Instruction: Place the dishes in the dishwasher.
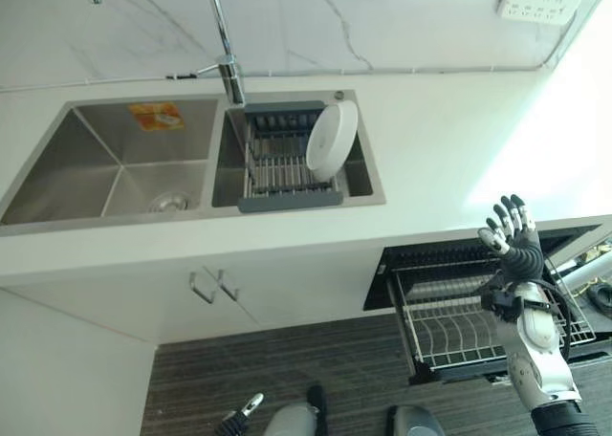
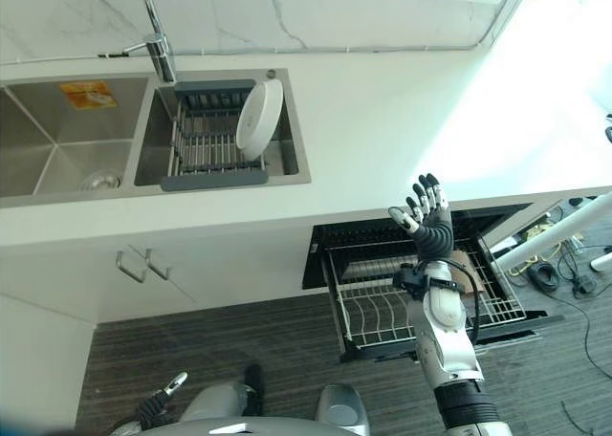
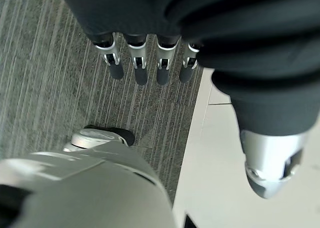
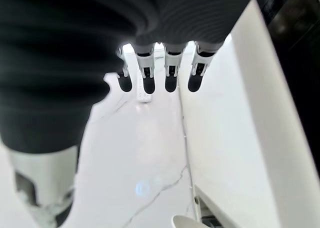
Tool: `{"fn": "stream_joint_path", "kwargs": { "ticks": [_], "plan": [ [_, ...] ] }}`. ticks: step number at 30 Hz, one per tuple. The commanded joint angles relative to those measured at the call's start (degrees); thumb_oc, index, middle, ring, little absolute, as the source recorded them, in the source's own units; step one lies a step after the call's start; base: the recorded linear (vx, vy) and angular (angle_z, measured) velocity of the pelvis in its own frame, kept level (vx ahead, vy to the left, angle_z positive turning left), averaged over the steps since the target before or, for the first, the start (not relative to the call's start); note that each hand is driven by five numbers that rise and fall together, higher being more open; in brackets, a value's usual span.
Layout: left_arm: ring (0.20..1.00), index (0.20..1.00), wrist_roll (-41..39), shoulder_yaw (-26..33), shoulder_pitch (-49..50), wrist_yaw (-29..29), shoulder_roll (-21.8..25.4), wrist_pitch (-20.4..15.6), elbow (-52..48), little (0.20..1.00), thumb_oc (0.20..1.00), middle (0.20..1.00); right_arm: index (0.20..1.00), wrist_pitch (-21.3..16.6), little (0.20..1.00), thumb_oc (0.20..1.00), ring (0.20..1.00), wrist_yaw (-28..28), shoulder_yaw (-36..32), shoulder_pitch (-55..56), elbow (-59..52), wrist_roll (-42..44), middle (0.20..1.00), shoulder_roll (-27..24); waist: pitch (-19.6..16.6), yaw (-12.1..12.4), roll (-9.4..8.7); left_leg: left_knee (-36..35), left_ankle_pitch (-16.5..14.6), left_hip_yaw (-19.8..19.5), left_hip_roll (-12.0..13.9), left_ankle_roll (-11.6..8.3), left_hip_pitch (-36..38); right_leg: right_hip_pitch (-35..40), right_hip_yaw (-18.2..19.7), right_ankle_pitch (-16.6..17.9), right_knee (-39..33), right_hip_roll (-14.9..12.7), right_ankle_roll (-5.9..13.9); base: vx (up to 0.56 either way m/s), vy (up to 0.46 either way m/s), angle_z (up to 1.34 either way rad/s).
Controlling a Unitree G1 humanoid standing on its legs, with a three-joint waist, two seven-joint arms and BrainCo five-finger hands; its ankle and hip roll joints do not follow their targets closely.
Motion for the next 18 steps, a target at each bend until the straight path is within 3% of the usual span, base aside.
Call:
{"fn": "stream_joint_path", "kwargs": {
  "ticks": [1, 2, 4, 6, 8, 16, 18],
  "plan": [
    [1.0, 1.0, 1.36, -0.59, 2.41, -0.5, -0.8, -0.44, -0.45, 1.0, 1.0, 1.0, 1.0, -3.4, 1.0, 1.0, 1.0, -1.74, -1.78, -2.9, -2.59, -1.98, 1.0, -1.82, -1.8, 0.25, 1.67, 4.27, -6.14, -4.26, 1.94, -1.3, -1.36, -0.45, -0.34, 3.24, -1.53, 1.47, 2.19, 0.06, 0.171, -0.18],
    [1.0, 1.0, 1.68, -1.16, 2.68, -0.48, -0.63, -0.12, -1.04, 1.0, 1.0, 1.0, 1.0, -3.44, 1.0, 1.0, 1.0, -2.51, -1.74, -3.04, -2.88, -2.66, 1.0, -1.4, -1.62, 0.02, 1.72, 4.27, -6.65, -3.28, 2.08, -0.55, -1.1, -0.55, -1.27, 5.82, -1.53, 1.44, 2.77, 0.04, 0.164, -0.25],
    [1.0, 1.0, 0.58, -1.22, 3.13, 0.38, 0.01, 0.7, -2.33, 1.0, 1.0, 1.0, 1.0, -3.38, 1.0, 1.0, 1.0, -2.46, -1.11, -4.22, -2.96, -2.59, 1.0, -0.99, -1.13, 1.3, 1.92, 4.27, -6.9, -0.03, 3.32, -0.29, -1.08, 0.25, -7.68, 7.93, -1.53, 1.81, 2.95, -0.03, 0.105, -0.3],
    [1.0, 1.0, -0.02, -0.9, 2.92, 1.59, 0.42, 0.89, -2.58, 1.0, 1.0, 1.0, 1.0, -3.87, 1.0, 1.0, 1.0, -2.76, 0.18, -5.42, -2.55, -2.69, 1.0, -1.16, -0.7, 1.75, 1.53, 4.27, -6.71, 0.5, 3.13, -0.5, -1.5, -0.52, -9.12, 5.69, -1.53, 5.05, 1.67, -0.06, -0.008, -0.87],
    [1.0, 1.0, 0.79, -0.35, 3.35, 1.9, 0.15, 0.81, -2.4, 1.0, 1.0, 1.0, 1.0, -4.11, 1.0, 1.0, 1.0, -2.32, 0.53, -5.5, -3.08, -3.02, 1.0, -1.59, -0.71, 2.47, 1.05, 4.27, -6.28, 1.7, 2.97, -1.36, -1.55, -0.89, -11.43, 2.78, -1.53, 6.23, 0.21, -0.04, -0.029, -0.71],
    [1.0, 1.0, 1.78, -0.46, 5.24, 4.03, -1.78, 0.01, -1.94, 1.0, 1.0, 1.0, 1.0, -4.8, 1.0, 1.0, 1.0, -3.61, 1.67, -7.2, -3.04, -3.41, 1.0, -3.4, -0.6, 3.6, 0.64, 4.27, -5.36, 3.4, 1.86, -2.68, -1.14, -1.36, -10.6, -0.33, -1.53, 6.84, -1.68, -0.01, -0.056, -0.13],
    [1.0, 1.0, 3.12, 0.09, 5.29, 5.44, -2.29, 0.45, -2.07, 1.0, 1.0, 1.0, 1.0, -4.19, 1.0, 1.0, 1.0, -2.46, 0.97, -6.95, -3.66, -4.1, 1.0, -4.43, 0.04, 3.61, -0.5, 4.27, -4.58, 5.66, -0.14, -2.52, 1.75, -0.43, -10.58, -0.64, -1.53, 5.49, -2.5, 0.12, -0.057, 0.01]
  ]
}}
